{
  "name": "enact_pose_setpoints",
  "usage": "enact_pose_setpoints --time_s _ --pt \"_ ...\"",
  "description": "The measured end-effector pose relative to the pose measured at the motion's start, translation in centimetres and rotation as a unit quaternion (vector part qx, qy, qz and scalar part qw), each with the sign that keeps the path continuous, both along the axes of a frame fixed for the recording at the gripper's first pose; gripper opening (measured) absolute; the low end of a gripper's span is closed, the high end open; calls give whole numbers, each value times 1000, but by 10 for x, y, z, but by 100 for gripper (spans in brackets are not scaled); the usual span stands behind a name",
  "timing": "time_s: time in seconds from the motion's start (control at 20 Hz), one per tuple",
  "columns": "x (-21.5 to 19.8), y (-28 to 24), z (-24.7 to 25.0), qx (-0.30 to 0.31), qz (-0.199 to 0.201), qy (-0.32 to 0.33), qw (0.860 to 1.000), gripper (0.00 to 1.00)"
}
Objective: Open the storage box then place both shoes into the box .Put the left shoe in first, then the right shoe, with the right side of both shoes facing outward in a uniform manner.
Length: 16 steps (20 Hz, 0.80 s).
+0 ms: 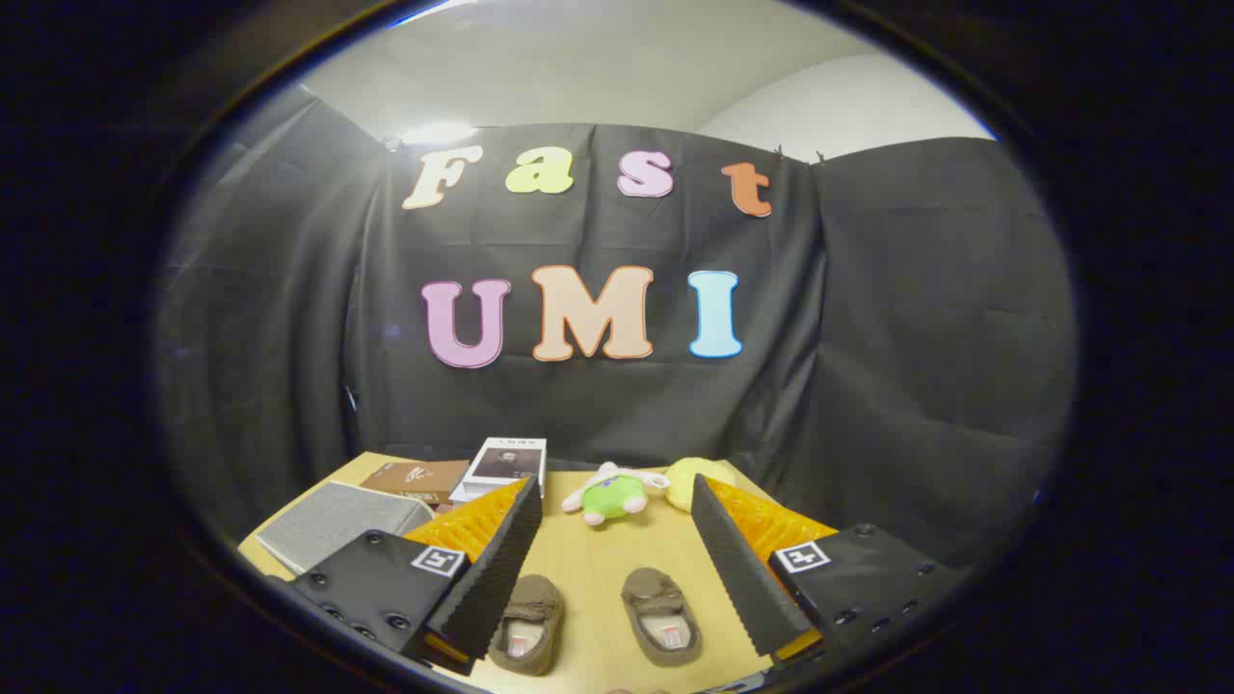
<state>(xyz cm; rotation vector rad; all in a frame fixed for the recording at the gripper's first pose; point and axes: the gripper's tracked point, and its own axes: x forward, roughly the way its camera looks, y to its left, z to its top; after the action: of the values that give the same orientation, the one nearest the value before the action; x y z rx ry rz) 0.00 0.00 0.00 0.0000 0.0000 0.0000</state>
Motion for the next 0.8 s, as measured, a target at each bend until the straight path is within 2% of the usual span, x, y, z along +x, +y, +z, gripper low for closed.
enact_pose_setpoints --time_s 0.8 --pt "-10 17 -24 -12 30 33 999 100"
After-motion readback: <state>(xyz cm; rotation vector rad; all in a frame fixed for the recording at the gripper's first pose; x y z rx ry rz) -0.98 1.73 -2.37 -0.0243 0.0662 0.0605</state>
